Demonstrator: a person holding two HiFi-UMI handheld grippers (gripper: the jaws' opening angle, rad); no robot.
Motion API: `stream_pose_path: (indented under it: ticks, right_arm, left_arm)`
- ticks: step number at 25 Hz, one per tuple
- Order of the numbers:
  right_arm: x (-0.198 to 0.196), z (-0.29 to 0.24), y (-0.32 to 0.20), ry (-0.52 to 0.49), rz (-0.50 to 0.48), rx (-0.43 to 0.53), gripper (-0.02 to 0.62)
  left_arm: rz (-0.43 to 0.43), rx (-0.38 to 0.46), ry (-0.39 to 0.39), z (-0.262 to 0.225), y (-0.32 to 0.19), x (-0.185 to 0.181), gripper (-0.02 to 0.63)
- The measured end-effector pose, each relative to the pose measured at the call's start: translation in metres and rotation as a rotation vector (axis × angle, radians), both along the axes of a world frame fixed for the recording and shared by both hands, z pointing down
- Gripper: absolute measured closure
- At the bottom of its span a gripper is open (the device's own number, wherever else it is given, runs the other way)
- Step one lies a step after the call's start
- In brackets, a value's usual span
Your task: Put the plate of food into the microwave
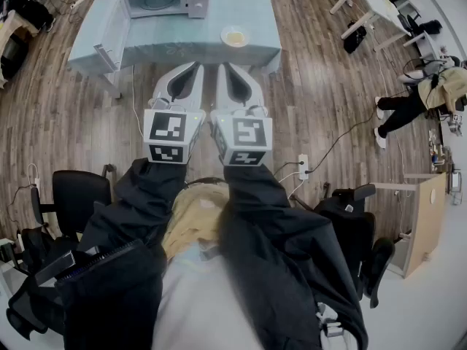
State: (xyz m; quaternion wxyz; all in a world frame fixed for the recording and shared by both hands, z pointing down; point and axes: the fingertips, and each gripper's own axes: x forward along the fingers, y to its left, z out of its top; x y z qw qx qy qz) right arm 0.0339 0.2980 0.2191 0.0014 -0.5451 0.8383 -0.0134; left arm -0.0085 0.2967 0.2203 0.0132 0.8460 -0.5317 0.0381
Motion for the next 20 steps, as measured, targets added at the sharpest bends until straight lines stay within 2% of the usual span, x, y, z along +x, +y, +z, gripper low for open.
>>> stream_pose_path:
  ticks: [8, 20]
  right_arm:
    - [0.005, 0.001, -0.001, 0.002, -0.004, -0.001, 0.601]
    - [0.035, 0.012, 0.009, 0.001, -0.003, -0.007, 0.600]
  left_arm:
    - [-0.006, -0.007, 0.001, 0.000, -0.002, 0.006, 0.609]
    - [0.003, -0.022, 0.000, 0.013, 0.008, 0.040, 0.609]
